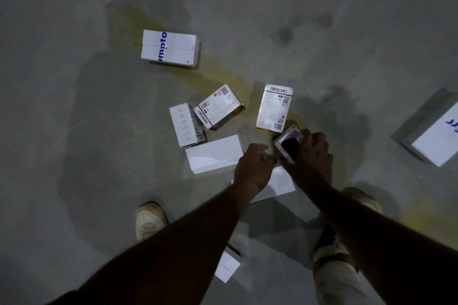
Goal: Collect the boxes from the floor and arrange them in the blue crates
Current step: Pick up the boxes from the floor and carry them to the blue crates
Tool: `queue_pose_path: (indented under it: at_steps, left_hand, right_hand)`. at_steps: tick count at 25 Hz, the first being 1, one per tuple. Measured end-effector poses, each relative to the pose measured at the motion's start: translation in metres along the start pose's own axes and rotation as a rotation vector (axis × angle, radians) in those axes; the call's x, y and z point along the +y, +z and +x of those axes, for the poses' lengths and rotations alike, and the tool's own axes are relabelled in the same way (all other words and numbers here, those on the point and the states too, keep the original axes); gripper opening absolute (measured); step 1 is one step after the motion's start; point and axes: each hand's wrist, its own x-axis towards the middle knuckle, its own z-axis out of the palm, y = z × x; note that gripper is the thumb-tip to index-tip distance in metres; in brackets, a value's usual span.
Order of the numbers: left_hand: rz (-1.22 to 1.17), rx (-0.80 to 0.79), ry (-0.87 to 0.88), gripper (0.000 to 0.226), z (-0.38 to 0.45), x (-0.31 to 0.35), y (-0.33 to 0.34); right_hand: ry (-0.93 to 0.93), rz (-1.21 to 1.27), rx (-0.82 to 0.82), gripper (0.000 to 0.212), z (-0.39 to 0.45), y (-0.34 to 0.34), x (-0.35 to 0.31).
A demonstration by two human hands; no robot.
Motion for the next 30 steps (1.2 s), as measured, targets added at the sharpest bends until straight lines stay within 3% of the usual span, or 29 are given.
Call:
queue_pose_path:
  at_steps: [2, 5, 7, 8, 10, 11, 12, 16, 19, 22, 25, 30]
  left_hand:
    - [-0.078, -0.008, -0.010, 0.038, -0.002, 0.004, 0.003]
    - [-0.241, -0.083, 0.064, 0.045, -0.004, 0.016, -0.004]
    - [-0.492, -0.225, 0.067, 0.045, -0.011, 0.027, -0.013]
    - [-0.574, -0.297, 0.046, 0.044, -0.015, 0.031, -0.018]
    - [-0.679, -0.372, -0.026, 0.038, -0.016, 0.028, -0.027]
    - [-0.731, -0.363, -0.069, 0.035, -0.014, 0.021, -0.032]
    - [-0.757, -0.328, -0.104, 0.034, -0.012, 0.014, -0.039]
    - [-0.719, -0.150, -0.097, 0.046, 0.002, -0.028, -0.071]
    - [-0.688, -0.084, -0.083, 0.049, 0.010, -0.056, -0.088]
    - [-0.685, -0.045, -0.081, 0.050, 0.014, -0.070, -0.099]
    - [-0.699, -0.034, -0.081, 0.048, 0.013, -0.073, -0.104]
    - [-0.732, -0.002, -0.100, 0.046, 0.009, -0.066, -0.110]
  right_hand:
    - [0.010, 0.040, -0.017, 0.084, 0.002, -0.010, 0.002]
    - [0.201, 0.169, 0.141, 0.083, 0.001, -0.036, -0.005]
    - [0.139, 0.382, 0.184, 0.071, -0.010, -0.053, -0.018]
    - [0.076, 0.547, 0.106, 0.057, -0.016, -0.060, -0.025]
    - [0.020, 0.843, -0.205, 0.028, -0.024, -0.064, -0.034]
    - [0.031, 0.885, -0.252, 0.019, -0.023, -0.058, -0.034]
    - [0.071, 0.855, -0.229, 0.023, -0.018, -0.052, -0.035]
    - [0.270, 0.475, 0.037, 0.089, 0.023, -0.029, -0.061]
    - [0.203, 0.418, -0.012, 0.122, 0.058, -0.014, -0.101]
    - [0.291, 0.356, -0.075, 0.127, 0.075, 0.006, -0.119]
    - [0.309, 0.341, -0.020, 0.109, 0.068, 0.016, -0.111]
    - [0.264, 0.720, 0.033, 0.106, 0.021, -0.001, -0.072]
